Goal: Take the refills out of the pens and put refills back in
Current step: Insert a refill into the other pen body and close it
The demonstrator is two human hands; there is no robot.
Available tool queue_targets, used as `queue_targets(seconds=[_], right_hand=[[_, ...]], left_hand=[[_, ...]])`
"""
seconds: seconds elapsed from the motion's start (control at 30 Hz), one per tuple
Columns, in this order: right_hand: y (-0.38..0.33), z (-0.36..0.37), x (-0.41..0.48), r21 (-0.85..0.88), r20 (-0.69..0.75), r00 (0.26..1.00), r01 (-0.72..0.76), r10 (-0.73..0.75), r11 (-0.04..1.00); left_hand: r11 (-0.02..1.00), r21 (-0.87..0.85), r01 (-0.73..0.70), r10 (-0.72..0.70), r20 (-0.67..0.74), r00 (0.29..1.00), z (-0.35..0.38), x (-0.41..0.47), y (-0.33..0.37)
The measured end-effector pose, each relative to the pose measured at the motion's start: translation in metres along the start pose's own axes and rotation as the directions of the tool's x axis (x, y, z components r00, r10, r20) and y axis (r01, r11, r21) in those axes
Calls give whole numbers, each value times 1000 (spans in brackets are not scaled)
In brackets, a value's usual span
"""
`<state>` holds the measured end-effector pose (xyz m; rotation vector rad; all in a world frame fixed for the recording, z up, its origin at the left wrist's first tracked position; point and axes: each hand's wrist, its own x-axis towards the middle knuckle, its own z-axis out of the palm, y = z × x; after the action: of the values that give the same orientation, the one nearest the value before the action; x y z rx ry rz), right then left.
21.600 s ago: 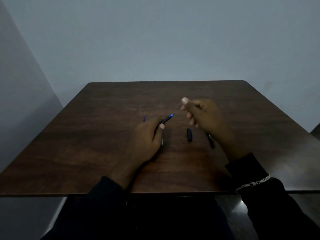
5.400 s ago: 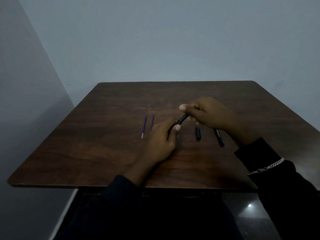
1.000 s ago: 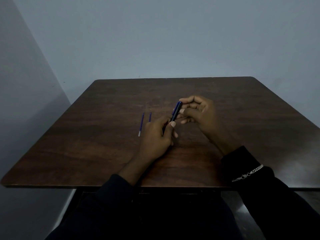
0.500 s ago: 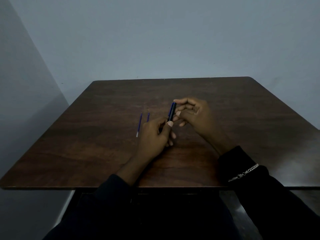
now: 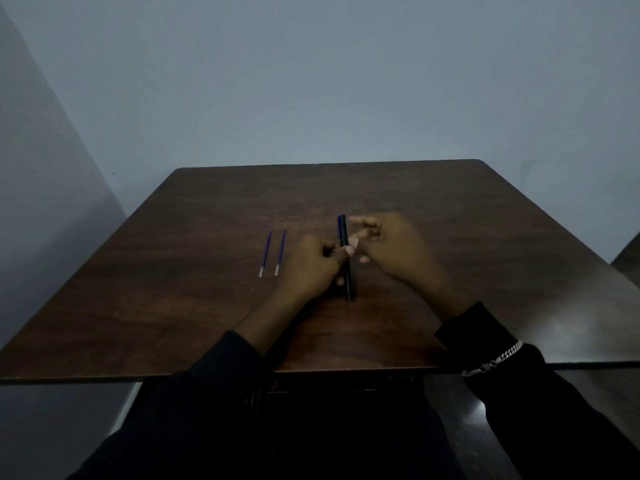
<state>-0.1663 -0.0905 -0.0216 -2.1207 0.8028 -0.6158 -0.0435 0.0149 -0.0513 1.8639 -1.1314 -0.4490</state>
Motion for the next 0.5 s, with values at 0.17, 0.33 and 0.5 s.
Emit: queue_targets(seconds=[0.17, 0.33, 0.5], right_hand=[[6, 5, -14, -37, 16, 975, -220, 221, 975], [12, 9, -20, -170, -127, 954, -290, 271, 942], [11, 9, -23, -332, -155, 944, -328, 292, 884]], left_hand=[[989, -2, 151, -151, 61, 987, 15, 18, 14], [976, 78, 203, -210, 95, 973, 35, 33, 33], [957, 133, 256, -269, 88, 959, 45, 46, 49]])
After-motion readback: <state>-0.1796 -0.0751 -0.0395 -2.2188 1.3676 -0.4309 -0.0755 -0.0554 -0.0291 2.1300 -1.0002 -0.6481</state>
